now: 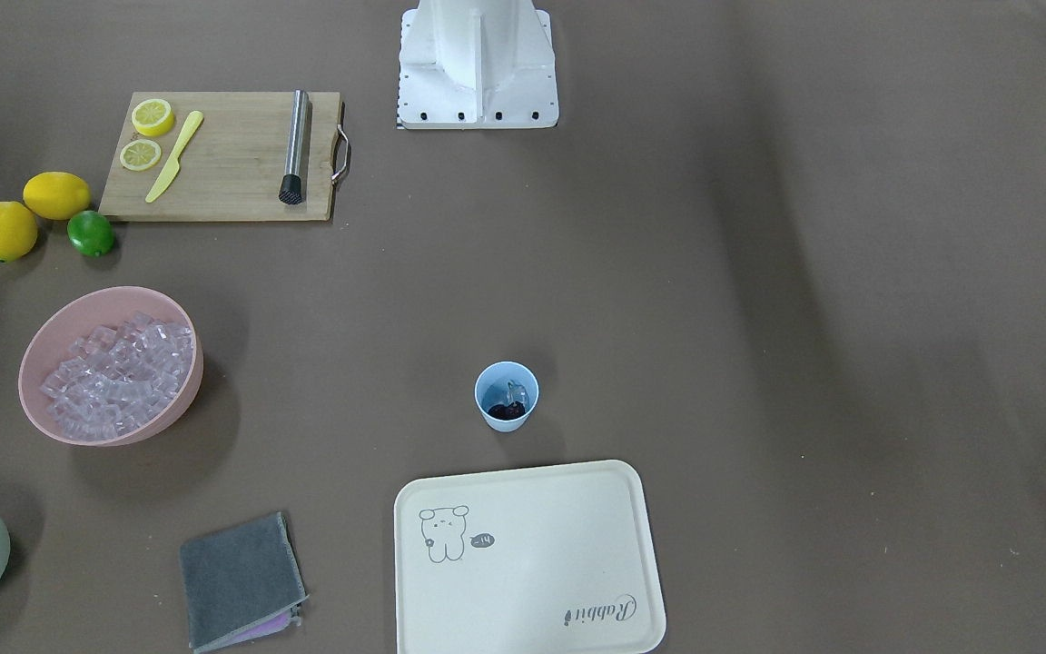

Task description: Put ice and cherries in cup

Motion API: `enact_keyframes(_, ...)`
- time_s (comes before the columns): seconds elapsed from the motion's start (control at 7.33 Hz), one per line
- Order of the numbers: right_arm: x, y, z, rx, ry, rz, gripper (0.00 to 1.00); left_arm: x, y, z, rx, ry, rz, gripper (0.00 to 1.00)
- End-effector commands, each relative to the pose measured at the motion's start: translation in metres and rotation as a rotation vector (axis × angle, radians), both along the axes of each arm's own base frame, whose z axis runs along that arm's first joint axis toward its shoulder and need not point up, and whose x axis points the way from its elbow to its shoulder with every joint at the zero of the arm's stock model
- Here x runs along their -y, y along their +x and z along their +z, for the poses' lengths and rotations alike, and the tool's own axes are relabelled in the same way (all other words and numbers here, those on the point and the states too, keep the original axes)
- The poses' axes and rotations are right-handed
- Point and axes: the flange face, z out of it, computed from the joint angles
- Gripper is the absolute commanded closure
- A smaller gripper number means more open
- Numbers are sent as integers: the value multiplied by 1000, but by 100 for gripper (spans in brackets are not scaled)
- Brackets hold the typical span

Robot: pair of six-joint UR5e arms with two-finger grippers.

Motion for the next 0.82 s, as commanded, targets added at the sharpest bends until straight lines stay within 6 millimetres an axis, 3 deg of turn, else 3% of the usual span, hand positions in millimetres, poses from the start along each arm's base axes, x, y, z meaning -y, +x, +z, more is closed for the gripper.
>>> enact_keyframes(0.0,0,-1,1,0,-3,-1,0,-9,-2,3,7,-2,58,2)
enact_keyframes(0.27,0,-1,2,-1,-6,-3,0,-11,-4,-31,0,-74,78,2)
enact_keyframes(0.68,0,-1,2,-1,-4,-3,1,-15,-9,-21,6,-94,69,2)
